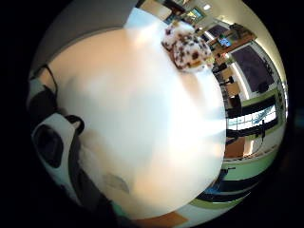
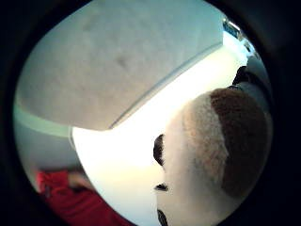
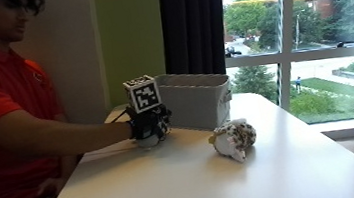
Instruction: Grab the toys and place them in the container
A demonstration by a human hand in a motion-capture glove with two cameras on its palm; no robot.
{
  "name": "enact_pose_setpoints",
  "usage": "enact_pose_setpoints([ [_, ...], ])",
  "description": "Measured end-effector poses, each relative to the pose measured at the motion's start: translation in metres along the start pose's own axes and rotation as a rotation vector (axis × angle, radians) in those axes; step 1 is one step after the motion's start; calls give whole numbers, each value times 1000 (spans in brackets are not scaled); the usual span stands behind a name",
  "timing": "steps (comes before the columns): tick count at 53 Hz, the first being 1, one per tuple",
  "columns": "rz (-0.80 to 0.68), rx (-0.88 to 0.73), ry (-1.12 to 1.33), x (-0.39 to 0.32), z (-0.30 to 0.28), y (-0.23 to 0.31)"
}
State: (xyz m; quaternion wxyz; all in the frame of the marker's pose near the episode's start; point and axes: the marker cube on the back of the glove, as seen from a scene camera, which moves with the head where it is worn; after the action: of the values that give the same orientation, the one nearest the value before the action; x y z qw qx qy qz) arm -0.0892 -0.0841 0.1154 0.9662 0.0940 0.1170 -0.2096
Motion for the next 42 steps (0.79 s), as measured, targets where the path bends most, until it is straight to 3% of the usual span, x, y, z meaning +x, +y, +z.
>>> enact_pose_setpoints([
  [16, 17, 4, 9, 34, -68, -18],
  [23, 100, 44, -52, 34, -103, -41],
  [42, 42, 53, -71, 17, -147, -85],
])
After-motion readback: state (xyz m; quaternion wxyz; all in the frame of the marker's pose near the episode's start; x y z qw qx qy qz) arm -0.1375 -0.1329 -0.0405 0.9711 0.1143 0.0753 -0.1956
